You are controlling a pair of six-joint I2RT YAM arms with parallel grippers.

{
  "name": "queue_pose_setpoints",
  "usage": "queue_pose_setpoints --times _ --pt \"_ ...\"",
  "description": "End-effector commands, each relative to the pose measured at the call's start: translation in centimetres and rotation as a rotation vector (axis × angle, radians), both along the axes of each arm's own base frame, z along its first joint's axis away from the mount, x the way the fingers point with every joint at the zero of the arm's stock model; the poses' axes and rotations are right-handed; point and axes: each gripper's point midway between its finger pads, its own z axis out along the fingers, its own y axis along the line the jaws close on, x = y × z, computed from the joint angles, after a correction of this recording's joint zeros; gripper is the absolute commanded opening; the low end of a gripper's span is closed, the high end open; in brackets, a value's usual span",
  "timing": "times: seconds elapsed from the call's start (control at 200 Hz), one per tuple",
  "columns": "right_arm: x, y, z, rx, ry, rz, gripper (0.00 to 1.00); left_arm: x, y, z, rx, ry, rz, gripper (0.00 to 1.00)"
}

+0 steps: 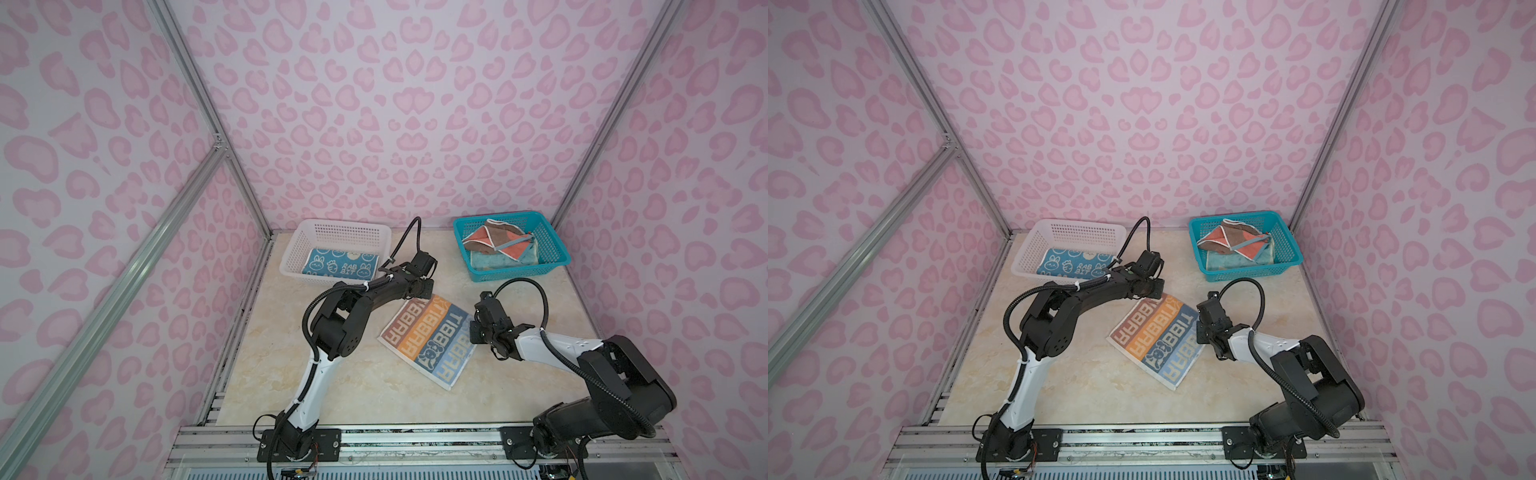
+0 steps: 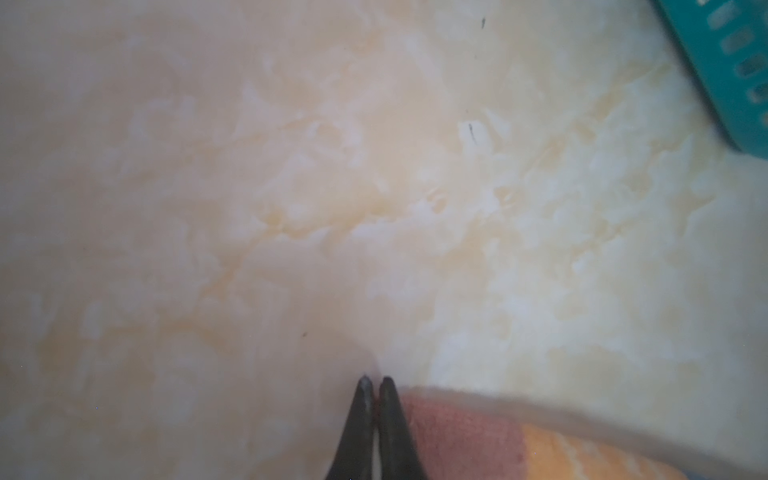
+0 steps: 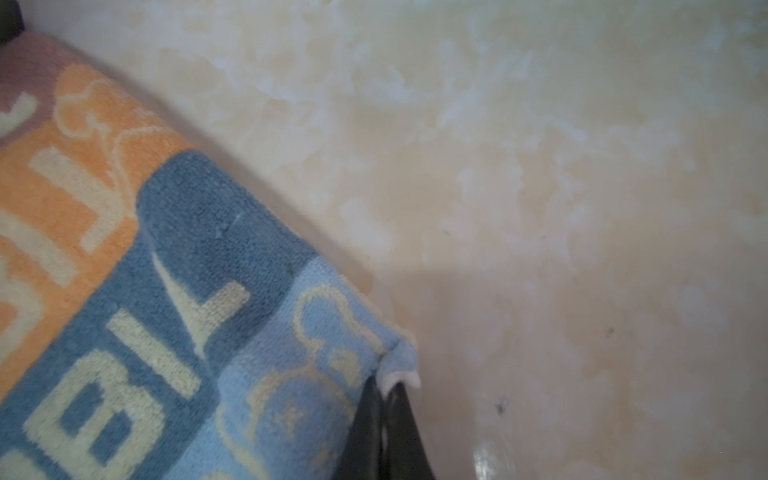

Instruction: Fold and stack the towels

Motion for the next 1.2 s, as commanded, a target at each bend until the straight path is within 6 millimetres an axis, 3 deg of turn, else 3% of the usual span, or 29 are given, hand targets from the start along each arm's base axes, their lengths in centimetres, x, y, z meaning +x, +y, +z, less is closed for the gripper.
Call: queue_pose_setpoints --times 0.0,0.155,0.405,0.445,0.64,0.94,1.2 --pt "0.6 0.1 1.2 0.001 -0.024 0.016 0.0 0.5 0.2 3.5 -0.045 -0.097 0.004 0.02" --pt "2.1 0.0 3.8 -0.003 -0.073 0.028 0.0 1.1 0.2 7.9 -0.104 -0.207 -0.003 0.02" --pt "3.2 0.0 7.2 0.017 -0.166 0.089 0.0 1.2 1.2 12.5 -0.154 -0.345 0.006 0.02" --pt "3.0 0.1 7.5 0.02 -0.17 0.107 0.0 0.4 1.9 11.6 -0.149 -0.339 0.006 0.02" --pt "1.3 1.2 6.9 0.07 -0.145 0.194 0.0 -1.2 3.4 11.3 -0.163 -0.366 0.012 0.02" --pt "-3.4 2.5 6.3 0.157 -0.082 0.285 0.0 -4.2 5.5 11.6 -0.154 -0.345 0.0 0.02" --pt "-6.7 4.5 5.5 0.147 -0.009 0.383 0.0 -6.9 6.9 9.8 -0.133 -0.277 0.006 0.02"
